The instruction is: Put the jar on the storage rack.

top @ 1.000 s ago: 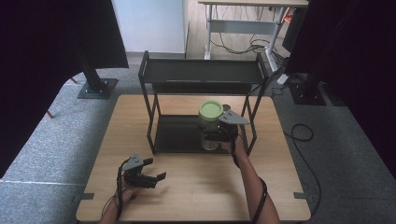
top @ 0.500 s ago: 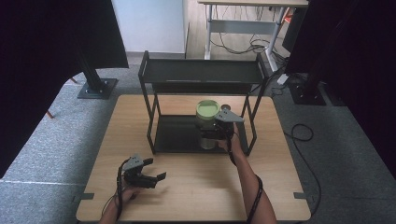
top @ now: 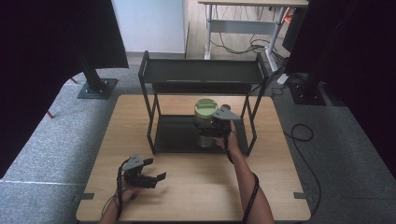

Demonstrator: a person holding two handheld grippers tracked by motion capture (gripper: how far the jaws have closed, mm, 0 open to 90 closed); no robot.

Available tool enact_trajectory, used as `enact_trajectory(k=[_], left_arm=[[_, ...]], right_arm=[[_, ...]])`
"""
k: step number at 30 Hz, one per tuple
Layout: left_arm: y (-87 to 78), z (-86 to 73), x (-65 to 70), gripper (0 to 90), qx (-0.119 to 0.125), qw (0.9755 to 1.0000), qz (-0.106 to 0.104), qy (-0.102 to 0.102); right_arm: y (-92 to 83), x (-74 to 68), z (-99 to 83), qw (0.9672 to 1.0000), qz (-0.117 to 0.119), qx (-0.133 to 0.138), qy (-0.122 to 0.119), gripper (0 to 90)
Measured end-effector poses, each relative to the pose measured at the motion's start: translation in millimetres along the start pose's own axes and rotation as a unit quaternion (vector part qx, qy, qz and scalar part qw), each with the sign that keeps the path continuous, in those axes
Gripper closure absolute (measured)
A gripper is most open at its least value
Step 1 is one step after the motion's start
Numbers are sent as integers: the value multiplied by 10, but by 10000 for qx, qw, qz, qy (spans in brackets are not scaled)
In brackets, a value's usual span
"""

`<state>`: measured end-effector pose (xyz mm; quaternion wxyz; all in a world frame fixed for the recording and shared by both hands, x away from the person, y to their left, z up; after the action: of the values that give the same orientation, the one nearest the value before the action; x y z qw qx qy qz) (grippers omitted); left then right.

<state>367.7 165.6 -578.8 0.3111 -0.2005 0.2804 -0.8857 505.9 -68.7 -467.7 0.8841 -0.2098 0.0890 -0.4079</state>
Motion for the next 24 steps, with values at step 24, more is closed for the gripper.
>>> enact_trajectory(k=[24], left_arm=[[1, 0, 3, 60, 1, 10000, 19, 9]], right_arm=[[174, 68, -173, 9995, -187, -260, 41, 108]])
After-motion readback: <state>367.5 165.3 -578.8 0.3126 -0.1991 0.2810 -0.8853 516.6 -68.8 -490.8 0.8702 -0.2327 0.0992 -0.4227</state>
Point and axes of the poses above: each handheld gripper's, and its own axes: y roughly forward along the jaws, z roughly out of its top, x roughly to its right, the point moved 7 cm from there along y, roughly forward along the jaws, and after that the axes turned 13 degrees about -x, right-handed, at the moved point
